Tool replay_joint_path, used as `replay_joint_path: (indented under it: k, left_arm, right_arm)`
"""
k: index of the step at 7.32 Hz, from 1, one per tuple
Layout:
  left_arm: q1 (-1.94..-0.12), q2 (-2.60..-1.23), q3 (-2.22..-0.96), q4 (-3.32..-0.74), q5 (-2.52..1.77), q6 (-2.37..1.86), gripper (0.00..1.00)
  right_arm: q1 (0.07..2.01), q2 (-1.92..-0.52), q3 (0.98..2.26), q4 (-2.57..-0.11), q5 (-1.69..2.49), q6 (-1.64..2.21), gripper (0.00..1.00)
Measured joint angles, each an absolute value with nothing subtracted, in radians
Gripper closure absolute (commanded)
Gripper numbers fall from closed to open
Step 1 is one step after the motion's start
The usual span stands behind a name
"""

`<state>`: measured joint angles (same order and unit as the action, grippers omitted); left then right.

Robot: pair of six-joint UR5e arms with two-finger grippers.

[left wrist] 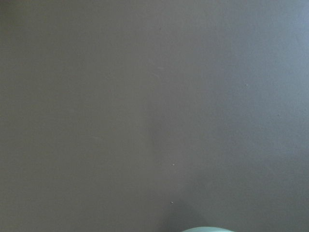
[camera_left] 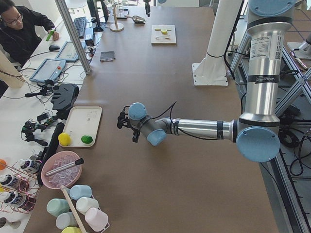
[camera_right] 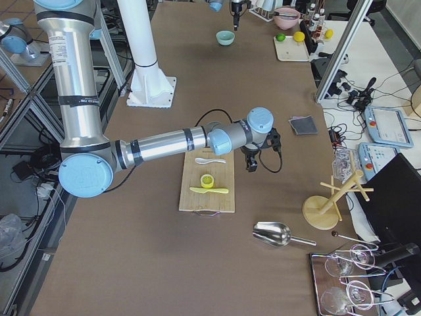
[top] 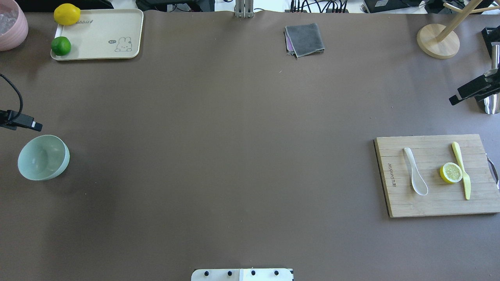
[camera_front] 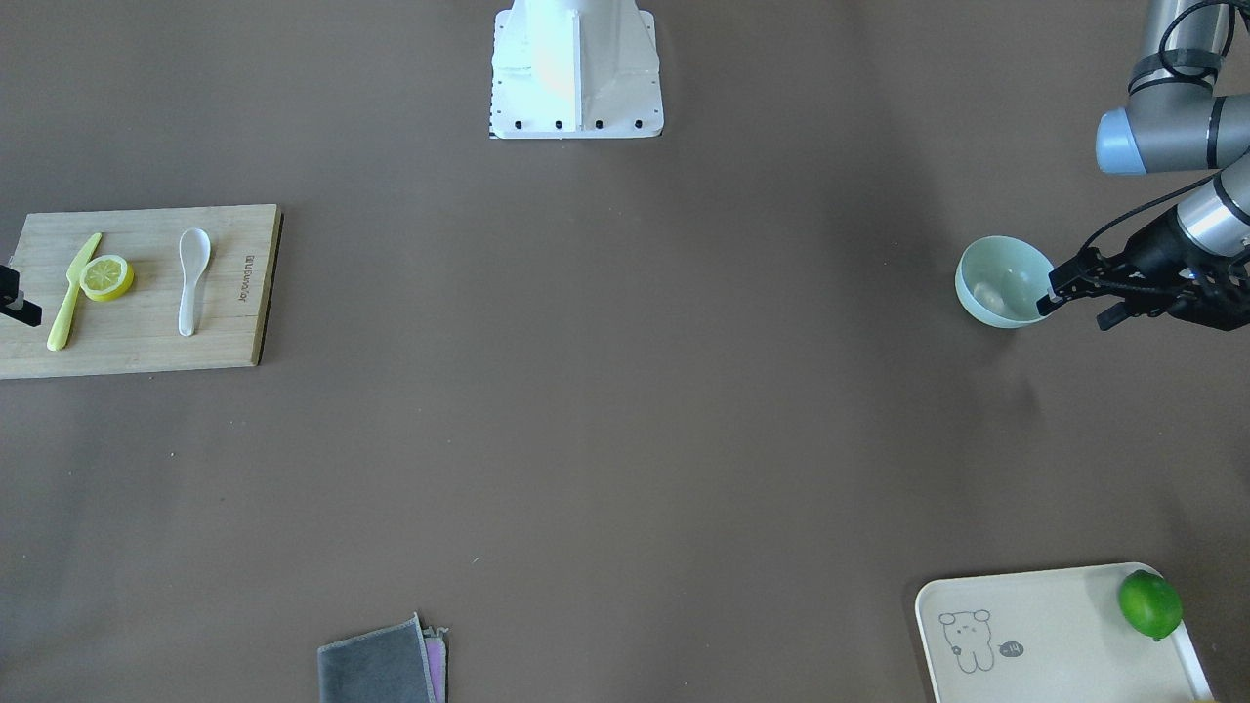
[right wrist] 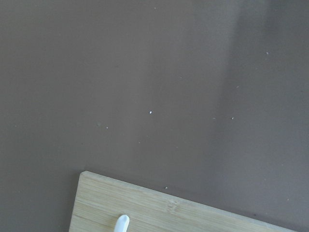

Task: Place spoon in bowl
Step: 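Grasp the pale green bowl rim with left gripper while right arm approaches board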

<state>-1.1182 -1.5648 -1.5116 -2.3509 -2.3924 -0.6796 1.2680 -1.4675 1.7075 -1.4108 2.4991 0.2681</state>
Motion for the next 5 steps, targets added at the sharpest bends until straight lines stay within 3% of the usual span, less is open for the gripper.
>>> replay_joint_path:
  k: [3, 4, 5]
  left_arm:
    - [-1.082, -1.554, -1.488, -2.355, -2.393, -0.675, 0.03]
    - [-1.069, -1.541, -1.482, -2.362, -2.393, -0.673, 0.14]
    - [-1.059, -1.521, -1.479, -2.377, -2.394, -0.672, 0.51]
  right_arm:
    - [1.244, -1.451, 1.710, -1.411, 2.499, 0.314, 0.00]
    - [1.242, -1.450, 1.710, -1.411, 2.499, 0.316, 0.00]
    - [1.241, -1.449, 1.710, -1.411, 2.499, 0.317, 0.00]
